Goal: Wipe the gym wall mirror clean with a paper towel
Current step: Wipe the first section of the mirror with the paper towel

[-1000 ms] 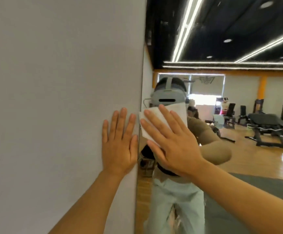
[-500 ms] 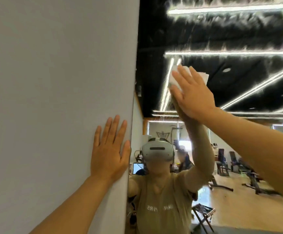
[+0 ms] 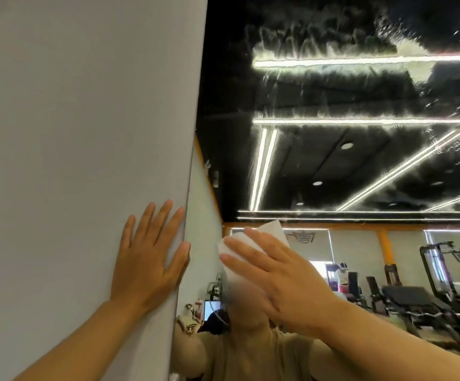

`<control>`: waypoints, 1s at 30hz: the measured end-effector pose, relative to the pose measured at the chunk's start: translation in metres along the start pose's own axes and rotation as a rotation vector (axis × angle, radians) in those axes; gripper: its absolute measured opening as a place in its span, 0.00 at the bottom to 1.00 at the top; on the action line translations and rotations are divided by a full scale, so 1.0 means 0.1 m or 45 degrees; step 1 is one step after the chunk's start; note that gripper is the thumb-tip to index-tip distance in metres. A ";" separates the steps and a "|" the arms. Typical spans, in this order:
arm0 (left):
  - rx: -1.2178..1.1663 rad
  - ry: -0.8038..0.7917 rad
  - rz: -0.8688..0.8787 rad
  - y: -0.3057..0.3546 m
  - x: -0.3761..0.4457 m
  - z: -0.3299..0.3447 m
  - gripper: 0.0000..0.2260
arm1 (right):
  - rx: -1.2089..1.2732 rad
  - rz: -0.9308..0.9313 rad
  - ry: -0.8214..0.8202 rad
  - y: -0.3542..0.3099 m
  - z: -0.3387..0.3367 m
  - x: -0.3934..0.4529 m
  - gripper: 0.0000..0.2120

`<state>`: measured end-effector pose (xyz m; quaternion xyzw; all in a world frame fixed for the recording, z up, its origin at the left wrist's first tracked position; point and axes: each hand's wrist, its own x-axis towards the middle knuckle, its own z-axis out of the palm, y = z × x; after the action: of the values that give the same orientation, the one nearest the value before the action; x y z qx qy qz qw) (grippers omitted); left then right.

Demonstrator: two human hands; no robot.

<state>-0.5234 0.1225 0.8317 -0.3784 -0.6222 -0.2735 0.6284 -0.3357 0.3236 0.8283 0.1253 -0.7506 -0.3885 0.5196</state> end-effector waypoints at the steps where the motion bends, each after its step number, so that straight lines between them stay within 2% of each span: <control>1: 0.006 -0.007 0.000 0.00 -0.02 -0.01 0.28 | -0.014 -0.027 -0.029 0.10 -0.02 0.03 0.24; 4: -0.011 -0.012 -0.043 0.07 -0.07 0.00 0.28 | -0.030 0.018 0.012 0.61 -0.15 0.28 0.23; 6: -0.091 0.010 -0.115 0.15 -0.05 0.02 0.28 | -0.183 0.121 0.012 1.13 -0.31 0.52 0.21; 9: -0.253 0.082 -0.189 0.38 0.10 0.01 0.26 | -0.166 0.523 0.074 1.88 -0.63 0.75 0.25; 11: -0.288 0.118 -0.136 0.58 0.23 0.00 0.26 | -0.047 0.727 0.079 2.05 -0.67 0.73 0.26; 13: -0.289 0.119 -0.063 0.75 0.32 0.02 0.26 | 0.004 0.656 0.115 1.89 -0.61 0.61 0.27; 19: -0.243 0.051 -0.020 1.16 0.20 0.15 0.27 | 0.100 -0.020 -0.001 0.90 -0.30 -0.34 0.25; 24: -0.146 -0.008 0.076 1.38 0.10 0.16 0.27 | -0.019 -0.345 -0.089 0.97 -0.30 -0.58 0.23; 27: -0.123 -0.053 0.155 1.48 0.14 0.14 0.28 | -0.043 -0.205 -0.045 1.35 -0.42 -0.38 0.24; 30: -0.111 -0.104 0.206 1.52 0.18 0.13 0.29 | -0.101 0.254 0.037 2.04 -0.71 -0.14 0.26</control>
<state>-0.4053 0.2209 0.8279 -0.4653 -0.6022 -0.2331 0.6054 -0.2241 0.4355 0.9755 0.0349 -0.7358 -0.3624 0.5710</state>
